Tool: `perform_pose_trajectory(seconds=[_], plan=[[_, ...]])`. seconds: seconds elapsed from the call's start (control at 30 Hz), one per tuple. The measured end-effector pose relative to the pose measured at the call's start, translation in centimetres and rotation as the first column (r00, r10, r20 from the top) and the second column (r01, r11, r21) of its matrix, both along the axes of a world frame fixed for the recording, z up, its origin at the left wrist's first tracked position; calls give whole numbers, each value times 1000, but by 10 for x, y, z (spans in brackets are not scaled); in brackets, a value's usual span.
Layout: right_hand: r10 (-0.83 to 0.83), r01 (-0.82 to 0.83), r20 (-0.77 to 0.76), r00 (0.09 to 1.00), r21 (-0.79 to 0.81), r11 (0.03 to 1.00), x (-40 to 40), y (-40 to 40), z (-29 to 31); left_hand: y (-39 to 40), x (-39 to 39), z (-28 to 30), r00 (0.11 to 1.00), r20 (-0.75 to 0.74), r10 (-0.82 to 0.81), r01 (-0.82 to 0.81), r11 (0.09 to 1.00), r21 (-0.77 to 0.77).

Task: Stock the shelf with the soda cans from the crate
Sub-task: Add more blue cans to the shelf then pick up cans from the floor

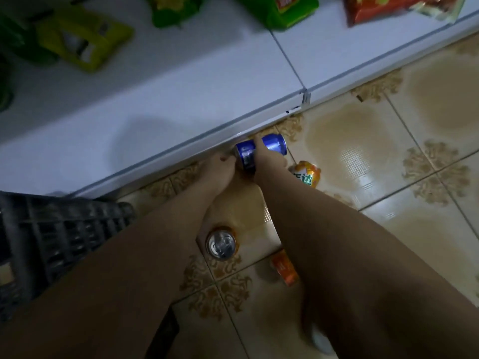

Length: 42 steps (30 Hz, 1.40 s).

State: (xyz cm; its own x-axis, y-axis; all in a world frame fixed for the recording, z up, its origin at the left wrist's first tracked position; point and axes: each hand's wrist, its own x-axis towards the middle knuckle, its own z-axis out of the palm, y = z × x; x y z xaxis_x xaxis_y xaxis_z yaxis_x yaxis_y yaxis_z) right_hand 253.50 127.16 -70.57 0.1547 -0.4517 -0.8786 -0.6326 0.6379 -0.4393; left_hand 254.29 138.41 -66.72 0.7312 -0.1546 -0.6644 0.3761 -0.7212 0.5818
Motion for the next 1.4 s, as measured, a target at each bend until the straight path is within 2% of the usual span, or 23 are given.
perform_pose_trajectory(seconds=[0.1,0.33,0.5,0.67,0.87,0.93,1.03,1.1,1.17,1.27,1.4], plan=[[-36,36,55,998,-13,999,0,-2,-4,-3,4,-9,999,13,43,-43,999,-15],[126,-114,96,987,-127,985,-27,5,10,1,3,12,998,21,64,-64,998,-20],[231,-212,242,942,-100,972,-52,21,88,12,-2,71,996,78,49,-50,999,8],[308,-338,494,813,-31,941,-75,30,174,40,-8,155,971,192,143,-131,989,-75],[153,-394,713,684,185,900,-96,61,290,85,-19,266,908,369,200,-149,976,-161],[160,-453,753,638,199,869,-99,82,328,103,-26,299,884,419,208,-140,972,-186],[306,-520,754,580,53,853,-98,118,384,131,-35,347,830,515,214,-106,967,-231],[410,-547,758,508,-84,833,-96,141,419,152,-39,378,771,593,232,-90,962,-259],[470,-541,770,431,-197,818,-92,161,452,176,-40,409,697,684,215,-90,973,-215],[504,-511,779,373,-282,812,-81,184,497,212,-38,452,572,802,175,-118,984,-131],[582,-496,755,303,-396,773,-64,203,546,250,-26,495,495,863,100,-190,982,-5]])
